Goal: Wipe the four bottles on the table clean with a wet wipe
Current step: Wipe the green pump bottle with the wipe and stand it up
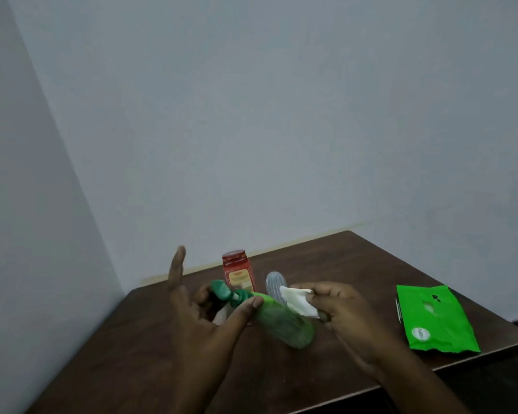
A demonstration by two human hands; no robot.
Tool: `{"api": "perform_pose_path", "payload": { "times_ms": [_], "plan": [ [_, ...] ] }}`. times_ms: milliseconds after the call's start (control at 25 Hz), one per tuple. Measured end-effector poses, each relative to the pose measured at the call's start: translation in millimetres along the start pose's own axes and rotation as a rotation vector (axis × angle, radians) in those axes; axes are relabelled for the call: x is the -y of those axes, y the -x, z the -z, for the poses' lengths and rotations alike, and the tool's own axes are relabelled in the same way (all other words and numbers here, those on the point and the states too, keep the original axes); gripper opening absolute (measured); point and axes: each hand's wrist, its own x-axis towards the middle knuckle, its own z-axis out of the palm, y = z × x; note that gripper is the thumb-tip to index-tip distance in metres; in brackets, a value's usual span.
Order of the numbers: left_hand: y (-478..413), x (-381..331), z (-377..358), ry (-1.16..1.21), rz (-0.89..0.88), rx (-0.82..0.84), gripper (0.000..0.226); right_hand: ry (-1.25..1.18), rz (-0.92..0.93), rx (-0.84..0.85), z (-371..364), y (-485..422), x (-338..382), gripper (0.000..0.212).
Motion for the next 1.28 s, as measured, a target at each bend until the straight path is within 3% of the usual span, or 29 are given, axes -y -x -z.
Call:
{"api": "perform_pose_path", "payload": {
  "times_ms": [160,400,600,720,800,880,1000,1080,1280],
  "plan": [
    [-39.5,-7.8,-5.4,-0.189,-0.011,0.056,0.129,-0.386,-0.071,-0.174,5.9,-6.7,17.0,0.028],
    [-50.5,17.6,15.0,-0.159,0.188,-0.147,0.119,-0.786,-0.142,-0.318,19.6,-0.2,45.6,0.029],
    [5.6,60.0,31.5,-0.08,0.557,-0.19,0.118,-0.858,-0.219,-0.257,16.9,2.2,43.8,0.032],
    [30.2,75.0,41.9,0.082,0.565,-0.158,0.122,-0.788,-0.15,-0.249,12.7,-0.5,36.1,0.029],
    [33.0,80.8,48.8,0.09,0.539,-0.071,0.122,-0.629,-0.051,-0.271,12.3,-2.8,30.5,0.025],
    [36.3,82.1,56.7,0.057,0.505,0.033,0.097,-0.299,0.082,-0.288,11.9,-4.8,22.8,0.024],
    [42.6,86.1,62.5,-0.018,0.468,0.064,0.07,0.726,0.414,-0.342,17.4,-7.2,-2.9,0.036],
    [47.3,91.4,63.6,-0.03,0.459,0.038,0.058,1.221,0.465,-0.338,15.0,-9.2,-23.7,0.043],
    [50.8,89.5,62.0,0.013,0.454,0.033,0.067,1.456,0.47,-0.109,-26.3,-4.2,-56.8,0.051]
  ]
}}
